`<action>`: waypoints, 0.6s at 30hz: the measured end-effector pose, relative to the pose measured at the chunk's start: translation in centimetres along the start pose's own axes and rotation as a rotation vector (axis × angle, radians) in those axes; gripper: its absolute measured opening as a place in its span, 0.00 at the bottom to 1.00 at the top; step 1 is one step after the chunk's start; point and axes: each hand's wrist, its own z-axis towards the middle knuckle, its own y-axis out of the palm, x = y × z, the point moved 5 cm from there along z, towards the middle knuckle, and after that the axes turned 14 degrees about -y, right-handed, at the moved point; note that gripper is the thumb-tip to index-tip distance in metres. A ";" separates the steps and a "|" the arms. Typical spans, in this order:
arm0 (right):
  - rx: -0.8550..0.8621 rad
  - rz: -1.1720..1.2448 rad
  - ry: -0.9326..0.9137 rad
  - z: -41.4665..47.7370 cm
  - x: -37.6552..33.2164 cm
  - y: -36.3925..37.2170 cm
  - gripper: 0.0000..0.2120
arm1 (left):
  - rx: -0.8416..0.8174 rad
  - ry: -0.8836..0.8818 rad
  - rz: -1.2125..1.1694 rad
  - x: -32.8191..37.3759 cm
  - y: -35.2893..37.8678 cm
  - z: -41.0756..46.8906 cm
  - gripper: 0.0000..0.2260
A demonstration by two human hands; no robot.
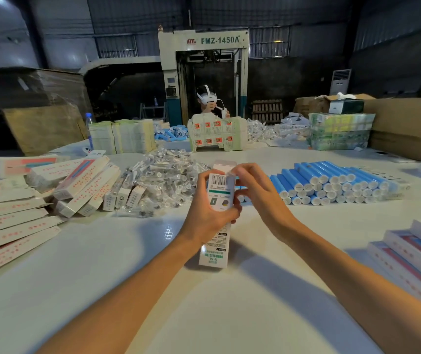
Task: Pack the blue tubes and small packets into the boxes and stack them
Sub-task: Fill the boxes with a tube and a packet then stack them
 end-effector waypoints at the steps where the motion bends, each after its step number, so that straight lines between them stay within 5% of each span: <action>1: 0.041 0.026 -0.004 0.2 -0.1 -0.3 0.11 | -0.013 0.006 0.014 0.1 0.0 0.0 0.32; 5: -0.007 -0.008 -0.009 1.0 -0.3 -0.9 0.09 | -0.097 0.000 0.036 0.2 0.4 -0.1 0.32; 11: -0.052 -0.232 -0.254 1.3 -2.0 -1.6 0.10 | -0.120 -0.017 0.018 0.1 0.4 -0.2 0.35; 18: -0.029 -0.077 -0.107 1.0 -1.5 -1.7 0.09 | -0.092 -0.040 0.043 -0.2 0.1 -0.3 0.39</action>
